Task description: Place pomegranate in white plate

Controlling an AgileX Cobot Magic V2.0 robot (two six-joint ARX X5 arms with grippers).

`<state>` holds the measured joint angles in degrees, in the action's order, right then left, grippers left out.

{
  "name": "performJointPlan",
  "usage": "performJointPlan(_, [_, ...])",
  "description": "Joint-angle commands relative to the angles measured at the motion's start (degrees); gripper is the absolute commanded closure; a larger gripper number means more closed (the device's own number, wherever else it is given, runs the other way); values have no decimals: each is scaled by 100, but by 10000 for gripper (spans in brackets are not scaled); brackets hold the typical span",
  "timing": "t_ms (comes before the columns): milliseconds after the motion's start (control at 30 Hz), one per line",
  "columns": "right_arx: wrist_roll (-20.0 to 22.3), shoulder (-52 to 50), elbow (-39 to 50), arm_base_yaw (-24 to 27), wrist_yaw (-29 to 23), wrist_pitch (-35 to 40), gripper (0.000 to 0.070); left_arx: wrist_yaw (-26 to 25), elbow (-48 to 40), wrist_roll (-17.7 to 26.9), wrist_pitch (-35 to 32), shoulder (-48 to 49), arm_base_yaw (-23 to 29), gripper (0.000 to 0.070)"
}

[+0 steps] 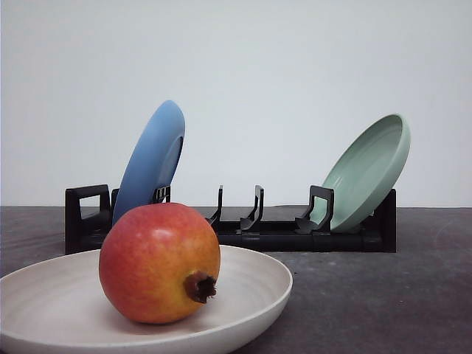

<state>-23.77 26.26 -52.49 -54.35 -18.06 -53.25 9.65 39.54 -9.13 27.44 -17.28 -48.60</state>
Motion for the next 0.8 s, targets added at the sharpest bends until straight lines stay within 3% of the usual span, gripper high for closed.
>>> performJointPlan(0, [61,20,-48,-66,-20,57,700,-11,-210,211,-473,179,567,700])
performJointPlan(133, [61,20,-48,-66,-20,55,700,42,-979,379,-1100,694,1698,700])
performJointPlan(267, [61,20,-48,-66,-20,55,700,18,-1858,1112,-1258,1143,2610,700])
performJointPlan(400, [61,20,-48,-66,-20,55,700,-226,-2616,1415,-1301,1415,3417,700])
performJointPlan(567, [59,20,-48,-66,-17,55,700,-310,-3196,1450,-1386,1623,4007,700])
performJointPlan(767, [59,20,-48,-66,-20,57,700,-355,-3626,1463,-1671,1711,4124,700])
